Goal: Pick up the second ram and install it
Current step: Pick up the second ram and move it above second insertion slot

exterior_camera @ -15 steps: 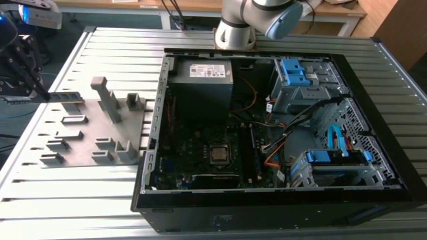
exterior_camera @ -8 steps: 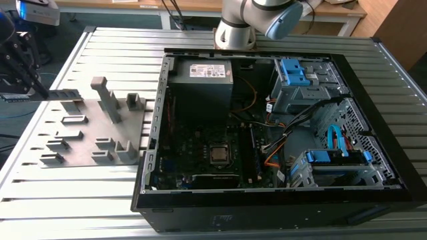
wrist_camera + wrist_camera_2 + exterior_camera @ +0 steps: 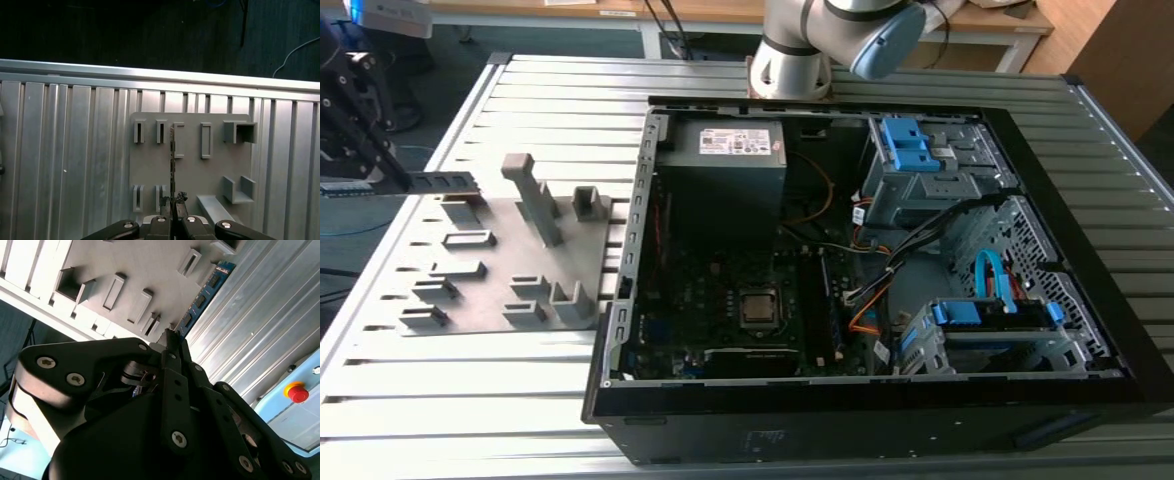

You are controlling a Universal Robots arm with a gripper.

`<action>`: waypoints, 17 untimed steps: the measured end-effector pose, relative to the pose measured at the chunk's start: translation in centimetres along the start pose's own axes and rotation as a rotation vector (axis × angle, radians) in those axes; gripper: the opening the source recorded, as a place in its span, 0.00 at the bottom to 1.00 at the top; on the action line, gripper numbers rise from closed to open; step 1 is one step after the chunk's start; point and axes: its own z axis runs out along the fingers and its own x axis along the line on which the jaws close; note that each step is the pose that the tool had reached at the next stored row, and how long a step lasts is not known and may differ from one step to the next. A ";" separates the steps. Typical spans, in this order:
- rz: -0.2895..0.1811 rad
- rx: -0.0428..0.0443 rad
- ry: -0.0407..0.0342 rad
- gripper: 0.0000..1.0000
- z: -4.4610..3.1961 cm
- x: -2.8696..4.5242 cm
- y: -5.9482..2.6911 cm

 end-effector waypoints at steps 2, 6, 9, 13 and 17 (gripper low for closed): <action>0.000 0.0000 0.0000 0.14 -0.26 -0.01 0.00; 0.000 0.0000 0.0000 0.14 -0.69 -0.03 -0.01; 0.000 0.0000 -0.0001 0.14 -1.06 -0.05 -0.01; 0.000 0.0000 -0.0001 0.14 -1.74 -0.08 -0.02; 0.000 0.0001 -0.0002 0.14 -2.65 -0.12 -0.03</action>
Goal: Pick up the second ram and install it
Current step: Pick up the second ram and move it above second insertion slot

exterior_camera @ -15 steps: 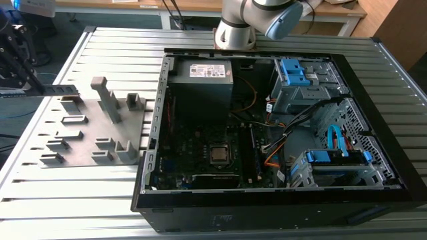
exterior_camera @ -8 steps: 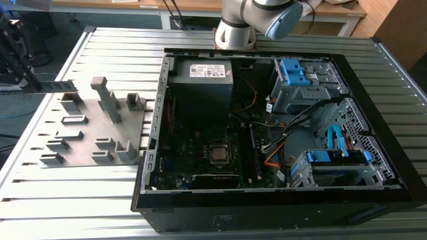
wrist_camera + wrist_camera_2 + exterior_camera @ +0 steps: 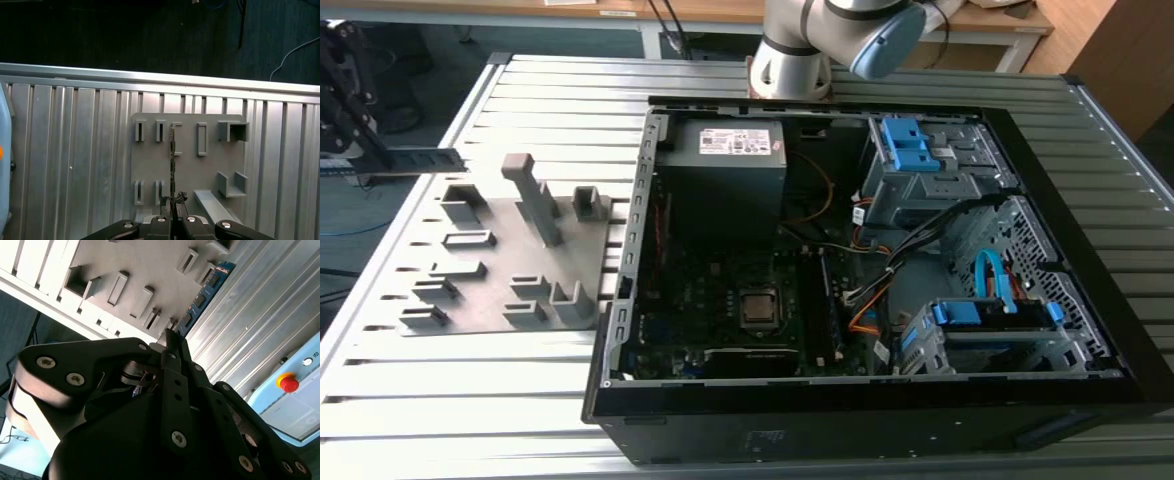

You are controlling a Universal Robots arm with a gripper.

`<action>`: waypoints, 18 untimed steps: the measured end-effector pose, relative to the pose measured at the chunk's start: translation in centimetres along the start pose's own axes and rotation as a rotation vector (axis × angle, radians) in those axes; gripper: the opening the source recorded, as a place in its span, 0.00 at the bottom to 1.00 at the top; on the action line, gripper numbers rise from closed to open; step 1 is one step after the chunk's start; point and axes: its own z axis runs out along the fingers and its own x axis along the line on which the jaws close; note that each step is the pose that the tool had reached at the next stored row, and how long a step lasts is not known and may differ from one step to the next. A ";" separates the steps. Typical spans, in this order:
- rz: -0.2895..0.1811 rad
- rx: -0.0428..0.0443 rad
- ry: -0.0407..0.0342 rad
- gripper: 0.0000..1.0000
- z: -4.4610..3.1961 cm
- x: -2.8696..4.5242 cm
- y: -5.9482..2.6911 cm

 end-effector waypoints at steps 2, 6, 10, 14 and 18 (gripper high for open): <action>0.000 -0.0001 0.0001 0.14 -0.55 -0.03 -0.01; 0.000 0.0000 -0.0001 0.14 -1.31 -0.06 -0.01; 0.000 0.0002 -0.0007 0.14 -1.46 -0.07 -0.02; 0.000 -0.0001 -0.0008 0.14 -1.48 -0.07 -0.02; 0.000 -0.0001 -0.0007 0.14 -1.48 -0.04 -0.56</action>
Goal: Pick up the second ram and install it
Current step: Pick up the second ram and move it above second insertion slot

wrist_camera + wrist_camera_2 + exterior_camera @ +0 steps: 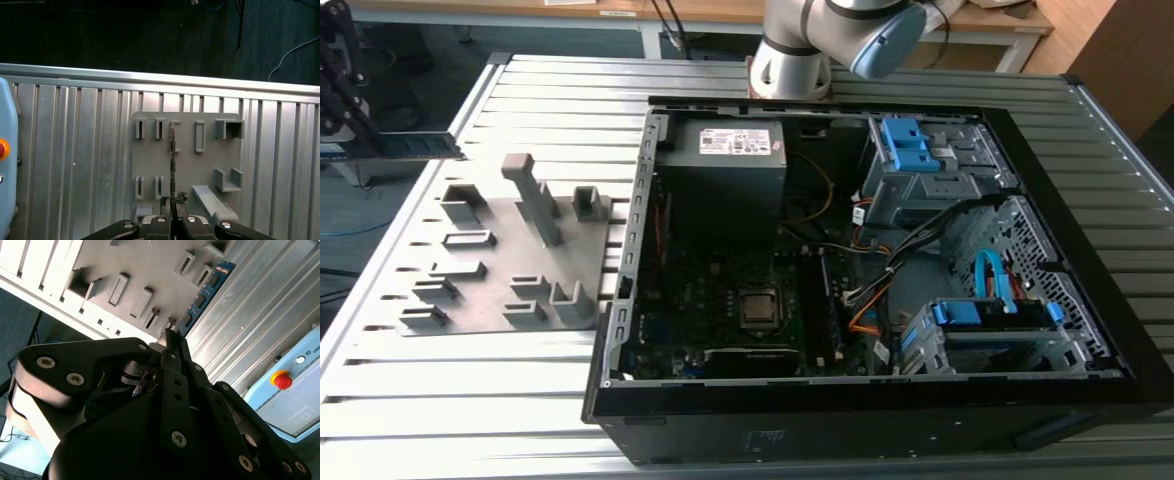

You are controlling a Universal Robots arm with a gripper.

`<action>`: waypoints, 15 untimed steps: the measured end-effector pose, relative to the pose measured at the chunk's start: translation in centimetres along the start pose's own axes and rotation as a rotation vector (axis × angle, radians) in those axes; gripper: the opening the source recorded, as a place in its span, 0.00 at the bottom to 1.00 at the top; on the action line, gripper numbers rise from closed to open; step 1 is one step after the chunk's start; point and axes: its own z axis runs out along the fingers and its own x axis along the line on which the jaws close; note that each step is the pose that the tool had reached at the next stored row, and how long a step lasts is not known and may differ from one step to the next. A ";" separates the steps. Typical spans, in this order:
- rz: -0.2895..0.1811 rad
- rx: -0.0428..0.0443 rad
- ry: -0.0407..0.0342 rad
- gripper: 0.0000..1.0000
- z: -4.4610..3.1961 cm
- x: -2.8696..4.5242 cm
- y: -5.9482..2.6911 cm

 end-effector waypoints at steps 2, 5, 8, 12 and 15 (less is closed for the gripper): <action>0.000 0.0000 0.0000 0.14 0.01 0.02 -0.49; 0.000 0.0001 -0.0001 0.14 0.03 0.06 -1.29; 0.000 0.0001 0.0000 0.14 0.03 0.09 -2.14; 0.000 0.0001 -0.0001 0.14 0.04 0.14 -3.06; 0.000 0.0001 -0.0001 0.14 0.05 0.17 -3.69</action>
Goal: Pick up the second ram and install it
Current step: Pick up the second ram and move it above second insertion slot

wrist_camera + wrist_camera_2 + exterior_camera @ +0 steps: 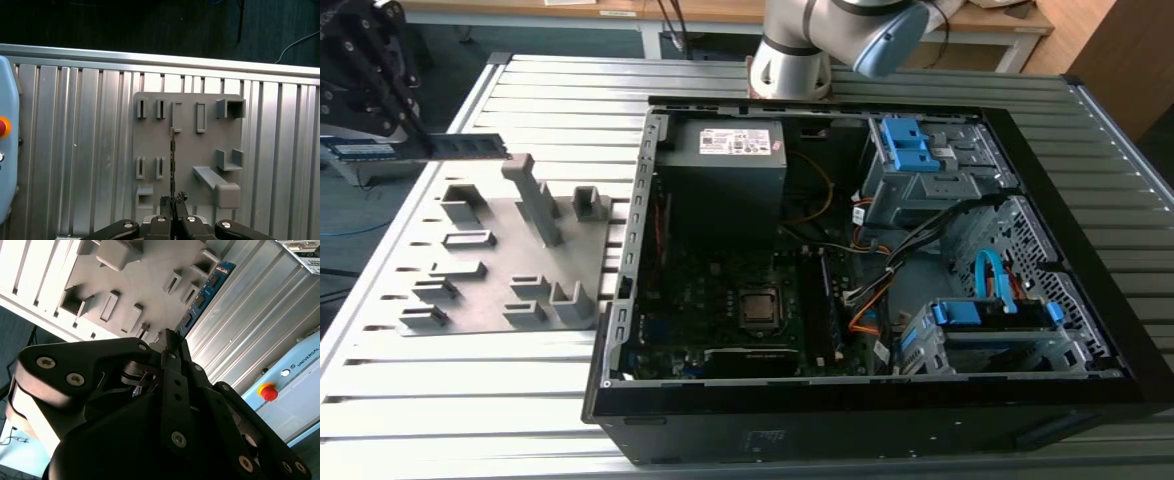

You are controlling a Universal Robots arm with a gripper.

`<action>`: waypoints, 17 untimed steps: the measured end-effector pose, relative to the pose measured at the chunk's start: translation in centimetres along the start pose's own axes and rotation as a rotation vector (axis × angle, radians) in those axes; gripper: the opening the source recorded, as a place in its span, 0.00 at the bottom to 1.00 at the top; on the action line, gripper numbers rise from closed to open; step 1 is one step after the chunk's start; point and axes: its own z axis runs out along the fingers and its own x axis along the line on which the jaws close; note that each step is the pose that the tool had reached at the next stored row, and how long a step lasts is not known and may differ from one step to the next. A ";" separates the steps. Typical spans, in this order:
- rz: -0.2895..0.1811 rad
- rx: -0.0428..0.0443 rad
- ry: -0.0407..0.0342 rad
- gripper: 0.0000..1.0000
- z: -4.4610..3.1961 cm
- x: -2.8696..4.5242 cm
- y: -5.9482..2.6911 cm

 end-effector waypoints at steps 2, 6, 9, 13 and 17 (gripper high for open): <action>0.000 -0.0001 0.0000 0.14 0.00 0.01 -0.30; 0.000 -0.0002 0.0000 0.14 0.01 0.03 -0.67; 0.000 -0.0004 0.0000 0.14 0.02 0.04 -0.93; 0.000 -0.0005 0.0000 0.14 0.02 0.06 -1.32; 0.000 -0.0005 0.0000 0.14 0.03 0.08 -1.86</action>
